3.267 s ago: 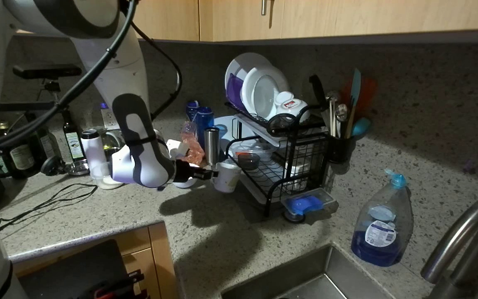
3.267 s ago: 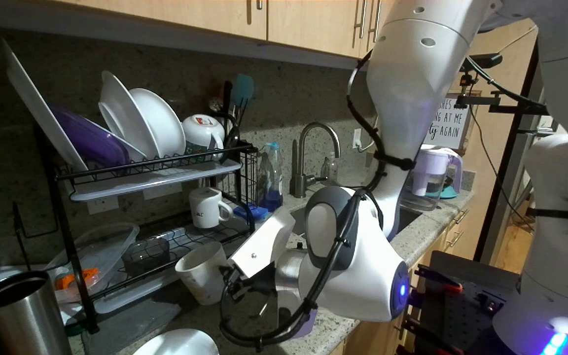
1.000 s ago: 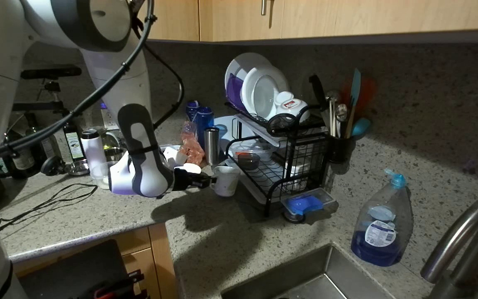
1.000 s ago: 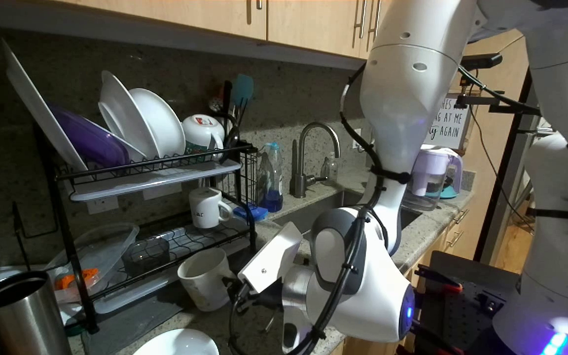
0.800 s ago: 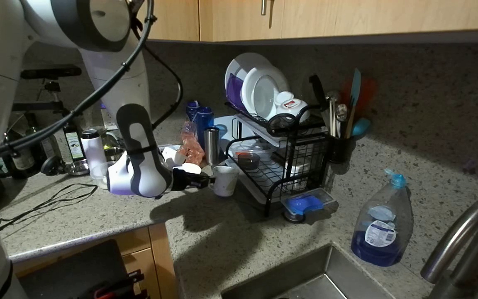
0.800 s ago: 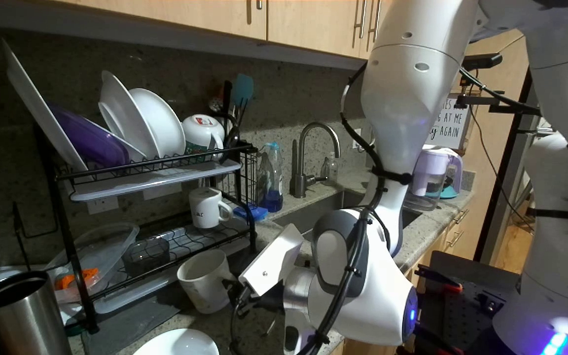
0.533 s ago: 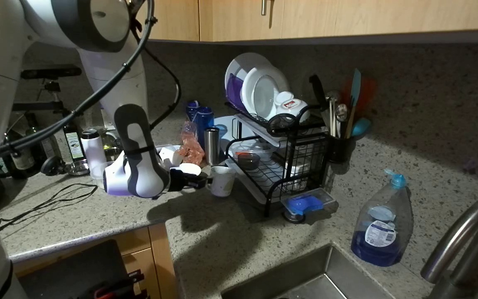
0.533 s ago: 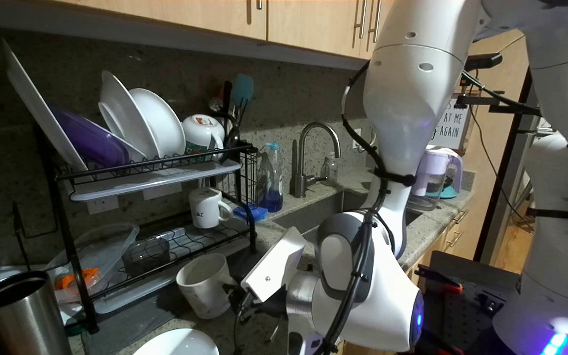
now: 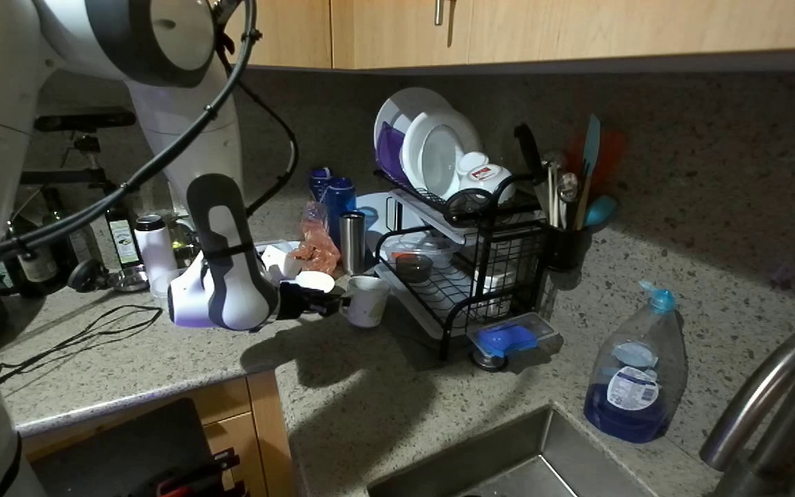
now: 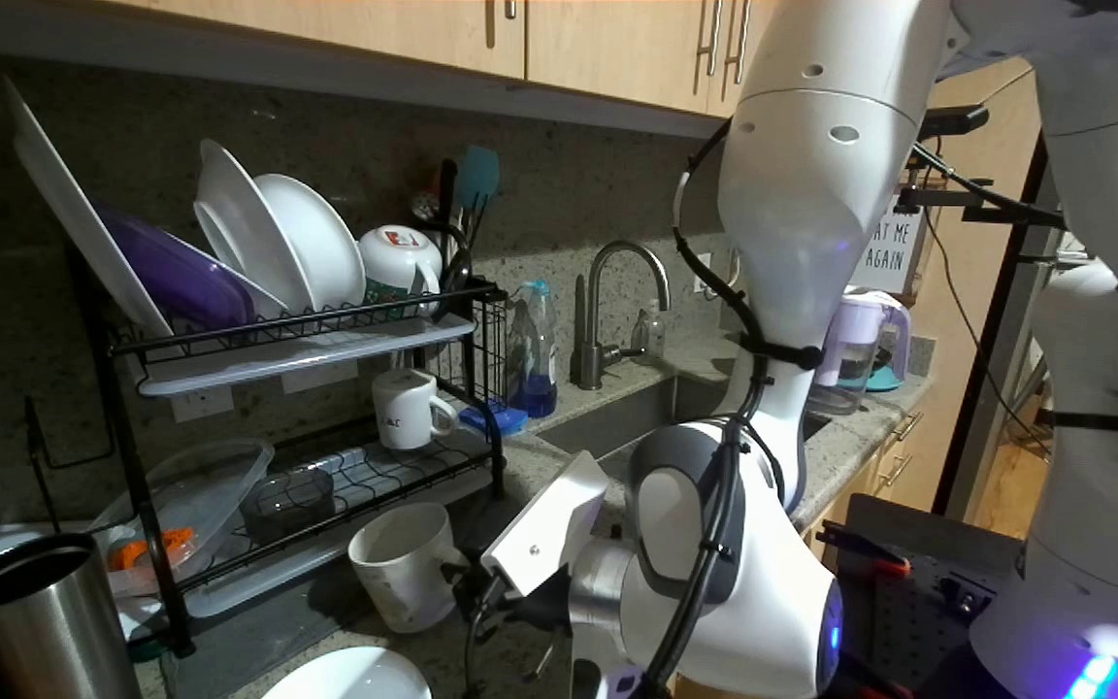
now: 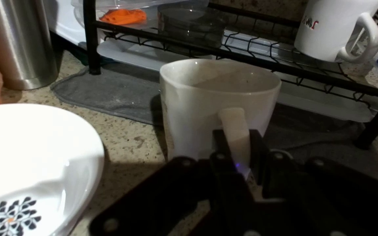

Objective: Take the mug from the bottom left of the dish drying rack and place it on the countertop

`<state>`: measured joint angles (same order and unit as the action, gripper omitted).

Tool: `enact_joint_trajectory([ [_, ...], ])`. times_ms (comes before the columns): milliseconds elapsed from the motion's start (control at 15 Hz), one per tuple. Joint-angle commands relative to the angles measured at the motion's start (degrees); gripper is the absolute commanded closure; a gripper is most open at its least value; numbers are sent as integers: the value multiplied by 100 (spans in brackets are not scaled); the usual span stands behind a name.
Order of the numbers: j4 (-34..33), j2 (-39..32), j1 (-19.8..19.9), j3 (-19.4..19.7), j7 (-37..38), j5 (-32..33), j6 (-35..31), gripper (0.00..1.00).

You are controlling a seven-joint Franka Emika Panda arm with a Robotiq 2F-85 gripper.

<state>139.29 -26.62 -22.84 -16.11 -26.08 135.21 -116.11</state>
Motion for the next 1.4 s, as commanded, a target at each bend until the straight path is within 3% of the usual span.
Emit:
enact_joint_trajectory([
  [0, 112, -3, -5, -54, 303, -23, 161, 95],
  [1133, 259, -252, 1, -69, 778, -56, 403, 94],
  [1200, 270, -235, 3, -72, 770, -64, 396, 70],
  [1333, 297, -207, 0, -77, 754, -88, 399, 47],
])
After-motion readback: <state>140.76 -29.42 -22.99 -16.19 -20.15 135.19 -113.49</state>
